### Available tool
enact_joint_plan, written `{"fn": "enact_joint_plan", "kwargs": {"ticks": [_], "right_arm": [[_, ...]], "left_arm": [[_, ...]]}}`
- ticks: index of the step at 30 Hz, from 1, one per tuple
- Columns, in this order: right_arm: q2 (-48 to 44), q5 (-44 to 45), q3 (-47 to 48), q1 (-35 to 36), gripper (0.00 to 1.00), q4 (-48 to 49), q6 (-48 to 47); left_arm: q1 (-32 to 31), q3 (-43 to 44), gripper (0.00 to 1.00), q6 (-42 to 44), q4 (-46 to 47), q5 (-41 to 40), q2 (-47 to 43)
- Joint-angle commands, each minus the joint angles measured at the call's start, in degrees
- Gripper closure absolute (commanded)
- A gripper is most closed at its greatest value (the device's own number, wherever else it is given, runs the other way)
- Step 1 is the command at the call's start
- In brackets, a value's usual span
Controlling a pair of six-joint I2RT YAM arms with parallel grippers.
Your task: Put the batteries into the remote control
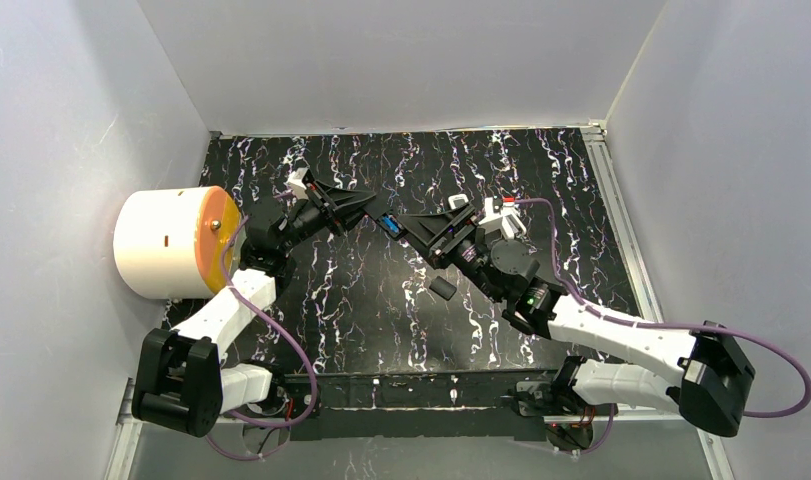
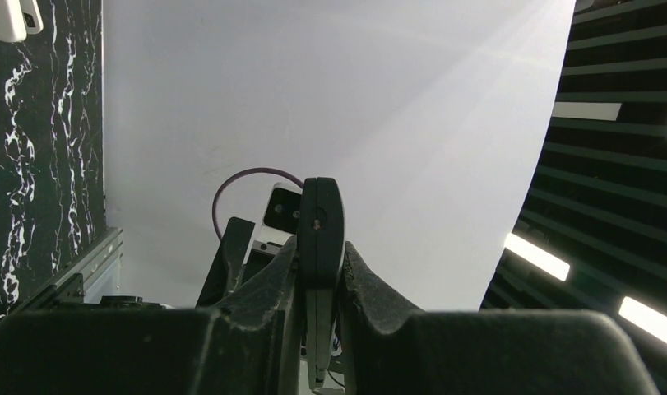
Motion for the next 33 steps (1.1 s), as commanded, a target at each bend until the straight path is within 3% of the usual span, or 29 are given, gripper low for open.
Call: {"fn": "enact_joint_plan", "kwargs": {"ticks": [1, 9, 22, 24, 26, 30, 33], "right_arm": [[1.02, -0.75, 0.70, -0.41, 0.18, 2.05, 0.55], [2.44, -1.90, 1.17, -0.85, 0.23, 1.23, 1.77], [4.79, -5.83, 2.99, -2.61, 0.62, -1.56, 3.67], [4.80, -6.00, 3.43, -2.74, 0.63, -2.82, 3.15], [4.67, -6.78, 4.17, -3.07, 0.59, -4.79, 1.73], [3.43, -8.56, 4.01, -3.87, 0.30, -5.14, -1.72], [1.23, -9.01, 2.92, -4.62, 0.20, -4.99, -4.92]], "left_arm": [[0.20, 0.45, 1.00, 0.18, 1.77, 1.23, -1.44], [0.23, 0.74, 1.00, 0.39, 1.77, 1.68, -1.97], [0.21, 1.69, 1.00, 2.34, 1.77, 2.82, -1.98], [0.24, 2.20, 1.00, 5.10, 1.81, 3.01, -2.21], [0.24, 2.84, 1.00, 8.72, 1.77, 3.01, -2.52], [0.29, 3.91, 1.00, 19.31, -0.90, 2.32, -4.39], [0.24, 4.18, 1.00, 28.13, -5.30, 1.60, -6.12]]}}
